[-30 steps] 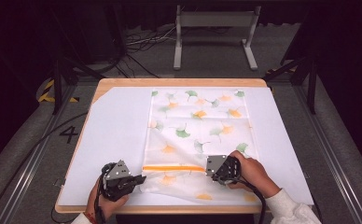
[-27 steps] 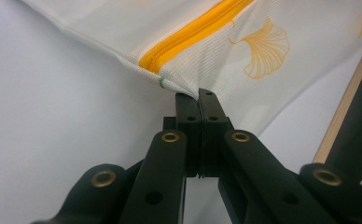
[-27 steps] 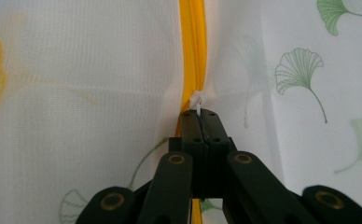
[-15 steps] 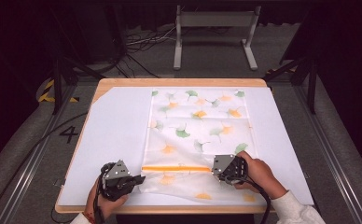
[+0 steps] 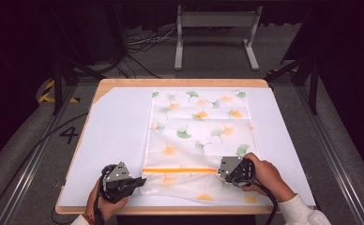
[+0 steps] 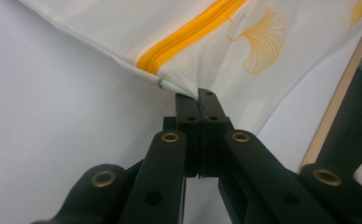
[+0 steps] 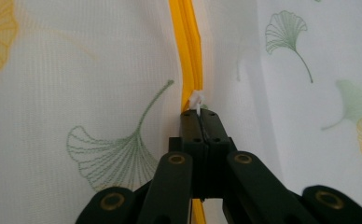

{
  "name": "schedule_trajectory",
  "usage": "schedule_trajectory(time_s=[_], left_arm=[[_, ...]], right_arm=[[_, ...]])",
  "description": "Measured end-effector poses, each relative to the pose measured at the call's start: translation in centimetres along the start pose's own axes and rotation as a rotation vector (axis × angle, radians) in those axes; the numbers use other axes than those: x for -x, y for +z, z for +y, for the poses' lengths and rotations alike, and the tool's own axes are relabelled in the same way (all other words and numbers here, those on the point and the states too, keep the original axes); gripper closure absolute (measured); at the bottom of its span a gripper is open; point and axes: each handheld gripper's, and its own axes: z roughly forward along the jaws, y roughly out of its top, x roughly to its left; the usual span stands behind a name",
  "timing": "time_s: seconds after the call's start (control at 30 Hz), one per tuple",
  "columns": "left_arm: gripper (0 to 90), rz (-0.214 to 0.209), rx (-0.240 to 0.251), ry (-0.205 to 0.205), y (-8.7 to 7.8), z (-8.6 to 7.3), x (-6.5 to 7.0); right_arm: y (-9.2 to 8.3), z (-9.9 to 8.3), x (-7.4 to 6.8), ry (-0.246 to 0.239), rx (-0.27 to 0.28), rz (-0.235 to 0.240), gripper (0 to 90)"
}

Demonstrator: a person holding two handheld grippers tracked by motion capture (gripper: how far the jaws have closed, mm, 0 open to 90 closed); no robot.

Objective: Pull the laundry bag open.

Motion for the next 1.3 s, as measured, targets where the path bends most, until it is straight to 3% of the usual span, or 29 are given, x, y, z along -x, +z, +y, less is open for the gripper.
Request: schedule_trajectory(time_s=[0.7,1.3], left_arm=[[89.1,-0.001,-0.010,0.017,-0.3,-0.2,0.1],[89.1,-0.001,-0.014,0.016,-0.7,-0.4,0.3]], right_arm=[[-1.5,-3.4,0.4,0.076,-0.019,-0.048,90.0],[-2.4,-5.5,0.5,0.126,-0.018,-0.050,90.0]])
